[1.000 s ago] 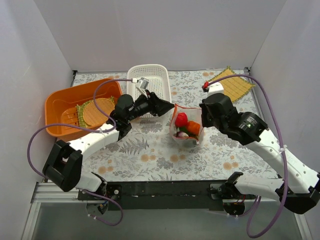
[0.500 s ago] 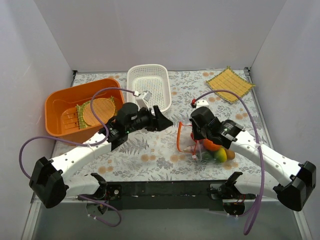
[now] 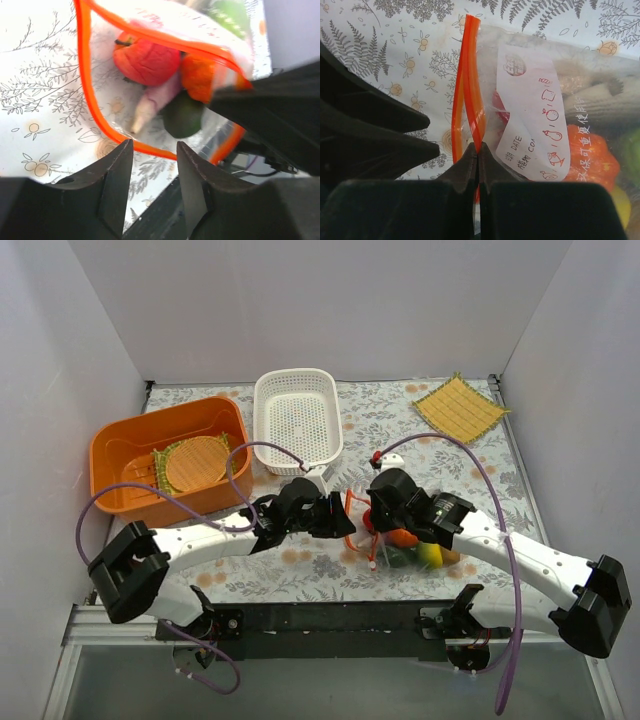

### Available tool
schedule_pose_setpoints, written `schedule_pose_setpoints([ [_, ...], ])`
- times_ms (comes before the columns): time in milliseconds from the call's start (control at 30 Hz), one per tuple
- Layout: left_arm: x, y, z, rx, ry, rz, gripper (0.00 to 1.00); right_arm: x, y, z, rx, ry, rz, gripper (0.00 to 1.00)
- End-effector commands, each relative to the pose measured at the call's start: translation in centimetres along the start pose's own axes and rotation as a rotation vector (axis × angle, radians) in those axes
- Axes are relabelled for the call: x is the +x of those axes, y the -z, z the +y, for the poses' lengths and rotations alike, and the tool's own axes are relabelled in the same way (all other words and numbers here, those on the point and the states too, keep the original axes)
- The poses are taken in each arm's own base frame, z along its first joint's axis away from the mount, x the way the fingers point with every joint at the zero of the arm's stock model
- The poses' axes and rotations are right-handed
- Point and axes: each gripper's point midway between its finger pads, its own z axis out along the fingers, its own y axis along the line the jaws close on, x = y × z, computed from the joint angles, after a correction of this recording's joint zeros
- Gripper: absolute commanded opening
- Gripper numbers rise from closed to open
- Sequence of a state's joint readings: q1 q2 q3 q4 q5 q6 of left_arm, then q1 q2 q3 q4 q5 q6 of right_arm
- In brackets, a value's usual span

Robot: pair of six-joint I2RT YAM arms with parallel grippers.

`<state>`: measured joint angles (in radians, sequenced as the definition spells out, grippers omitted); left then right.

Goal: Open the zip-top bag and remove the fake food

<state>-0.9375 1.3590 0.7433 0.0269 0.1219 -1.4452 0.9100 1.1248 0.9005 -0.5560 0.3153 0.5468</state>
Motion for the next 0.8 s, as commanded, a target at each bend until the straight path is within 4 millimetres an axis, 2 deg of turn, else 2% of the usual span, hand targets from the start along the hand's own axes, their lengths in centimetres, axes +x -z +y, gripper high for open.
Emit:
schedule_pose_setpoints([
  [0,-0.8,-2.0,-0.3,0.035,-0.027,-0.031,0.39,-0.3,0.5,0.2,-0.008,-0.052,-0.047,0.01],
  [100,-0.6,-3.3,-0.3,0.045,-0.025,-0.028,0.43,0.1,0.7,-0.4,0.018,-0.053,-0.047,0.01],
  [133,-0.6,-3.7,-0.1,0.036,-0.021,-0.028,0.52,0.4,0.7,-0.6,0.026,-0.055,-0.040,0.01],
  [200,-1.1,-4.4,-0.7,0.053,-0.020,-0.049,0.57,0.6,0.9,-0.9,0.031,-0.062,-0.046,0.01],
  [267,-1.0,-5.3,-0.4,0.035,-0.009,-0.059,0.62,1.0,0.8,-1.2,0.040,-0.068,-0.038,0.01],
  [433,-2.3,-6.9,-0.1,0.008,0.066,-0.155,0.64,1.3,1.3,-1.5,0.050,-0.069,-0.038,0.01],
  [533,-3.5,-7.2,-1.1,0.034,0.088,-0.210,0.64,1.2,1.6,-1.7,0.057,-0.072,-0.042,0.01],
  [767,-3.3,-9.3,0.0,-0.076,0.106,-0.220,0.69,1.0,1.9,-1.7,0.061,-0.075,-0.049,0.01],
])
